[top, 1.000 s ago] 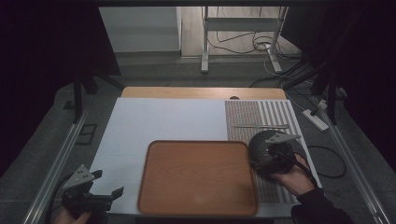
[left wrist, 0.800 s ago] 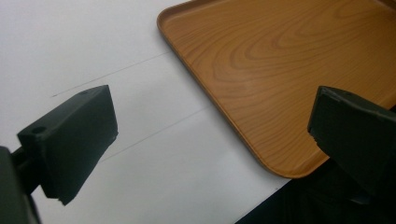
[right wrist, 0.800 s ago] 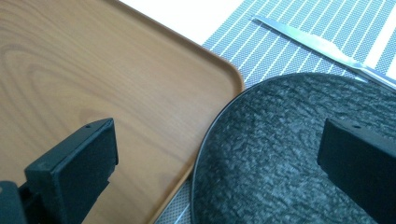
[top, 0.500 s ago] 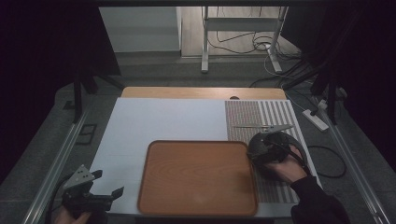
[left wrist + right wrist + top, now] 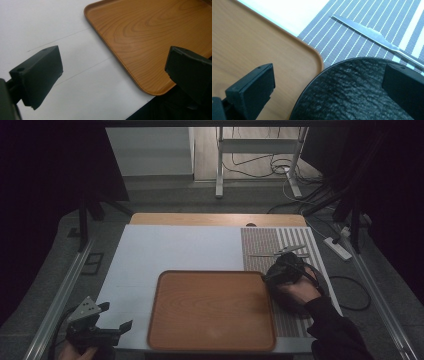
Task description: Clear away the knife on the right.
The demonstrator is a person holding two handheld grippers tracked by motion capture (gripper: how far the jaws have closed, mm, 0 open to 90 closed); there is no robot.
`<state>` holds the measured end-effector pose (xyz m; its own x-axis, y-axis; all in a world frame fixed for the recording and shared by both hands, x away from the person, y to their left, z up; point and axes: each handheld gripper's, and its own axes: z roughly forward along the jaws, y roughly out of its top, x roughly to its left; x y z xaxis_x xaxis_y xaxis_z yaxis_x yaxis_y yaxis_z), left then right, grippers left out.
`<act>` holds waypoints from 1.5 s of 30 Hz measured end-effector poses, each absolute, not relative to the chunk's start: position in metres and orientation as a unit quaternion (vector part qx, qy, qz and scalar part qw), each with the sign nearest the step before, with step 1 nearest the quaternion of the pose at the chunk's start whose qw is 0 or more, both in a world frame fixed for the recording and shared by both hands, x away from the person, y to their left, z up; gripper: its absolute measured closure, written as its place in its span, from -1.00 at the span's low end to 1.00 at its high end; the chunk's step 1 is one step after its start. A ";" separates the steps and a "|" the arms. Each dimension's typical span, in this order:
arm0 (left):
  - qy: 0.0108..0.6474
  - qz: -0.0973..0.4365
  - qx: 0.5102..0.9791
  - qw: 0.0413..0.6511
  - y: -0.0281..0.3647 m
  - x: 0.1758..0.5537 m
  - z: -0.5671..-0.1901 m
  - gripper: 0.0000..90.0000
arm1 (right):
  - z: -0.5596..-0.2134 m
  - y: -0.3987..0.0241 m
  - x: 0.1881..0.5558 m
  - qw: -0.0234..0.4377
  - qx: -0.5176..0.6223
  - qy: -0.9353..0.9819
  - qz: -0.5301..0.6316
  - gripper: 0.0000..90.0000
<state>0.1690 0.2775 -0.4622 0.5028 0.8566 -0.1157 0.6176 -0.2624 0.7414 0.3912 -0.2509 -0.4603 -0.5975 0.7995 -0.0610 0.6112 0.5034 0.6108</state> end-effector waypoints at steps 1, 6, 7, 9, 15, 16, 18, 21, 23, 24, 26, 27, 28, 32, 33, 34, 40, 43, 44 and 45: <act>0.473 0.157 0.779 0.381 0.278 0.169 -0.462 -0.96 | -0.461 -0.250 0.394 0.171 0.414 0.850 0.275 -1.00; 0.473 0.157 0.779 0.381 0.278 0.169 -0.462 -0.96 | -0.463 -0.248 0.404 0.175 0.416 0.851 0.269 -1.00; 0.473 0.156 0.779 0.381 0.278 0.169 -0.462 -0.96 | -0.464 -0.247 0.407 0.177 0.416 0.851 0.268 -1.00; 0.473 0.156 0.779 0.382 0.278 0.169 -0.462 -0.96 | -0.465 -0.246 0.412 0.176 0.418 0.851 0.266 -1.00; 0.472 0.156 0.779 0.382 0.278 0.169 -0.462 -0.96 | -0.471 -0.245 0.426 0.173 0.424 0.853 0.252 -1.00; 0.473 0.156 0.779 0.382 0.278 0.169 -0.462 -0.96 | -0.471 -0.245 0.429 0.173 0.425 0.853 0.249 -1.00; 0.472 0.156 0.779 0.382 0.278 0.169 -0.462 -0.96 | -0.473 -0.245 0.433 0.170 0.427 0.853 0.247 -1.00; 0.473 0.156 0.778 0.382 0.278 0.169 -0.462 -0.96 | -0.476 -0.246 0.439 0.166 0.426 0.857 0.237 -1.00; 0.473 0.156 0.778 0.383 0.278 0.169 -0.462 -0.96 | -0.477 -0.247 0.442 0.164 0.428 0.858 0.234 -1.00; 0.473 0.156 0.778 0.382 0.278 0.169 -0.462 -0.96 | -0.478 -0.247 0.443 0.163 0.428 0.858 0.232 -1.00; 0.472 0.156 0.779 0.382 0.278 0.169 -0.462 -0.96 | -0.479 -0.248 0.447 0.162 0.429 0.859 0.229 -1.00; 0.472 0.156 0.779 0.382 0.278 0.169 -0.462 -0.96 | -0.479 -0.248 0.448 0.158 0.429 0.860 0.228 -0.98; 0.472 0.156 0.779 0.381 0.278 0.169 -0.462 -0.96 | -0.479 -0.248 0.450 0.155 0.426 0.862 0.227 -0.92; 0.472 0.157 0.780 0.380 0.278 0.169 -0.462 -0.96 | -0.479 -0.248 0.458 0.145 0.416 0.868 0.228 -0.58; 0.472 0.157 0.780 0.380 0.277 0.169 -0.462 -0.96 | -0.479 -0.247 0.460 0.139 0.413 0.870 0.231 -0.50; 0.472 0.157 0.780 0.380 0.277 0.169 -0.462 -0.96 | -0.479 -0.246 0.462 0.138 0.412 0.870 0.233 -0.45; 0.471 0.158 0.781 0.379 0.277 0.169 -0.462 -0.96 | -0.480 -0.241 0.475 0.116 0.392 0.885 0.222 0.22; 0.471 0.158 0.781 0.378 0.277 0.169 -0.462 -0.96 | -0.483 -0.240 0.483 0.089 0.382 0.892 0.224 0.58; 0.471 0.158 0.781 0.378 0.277 0.169 -0.462 -0.96 | -0.485 -0.239 0.486 0.085 0.380 0.894 0.220 0.68; 0.470 0.158 0.782 0.378 0.277 0.169 -0.462 -0.96 | -0.486 -0.239 0.488 0.083 0.379 0.896 0.218 0.82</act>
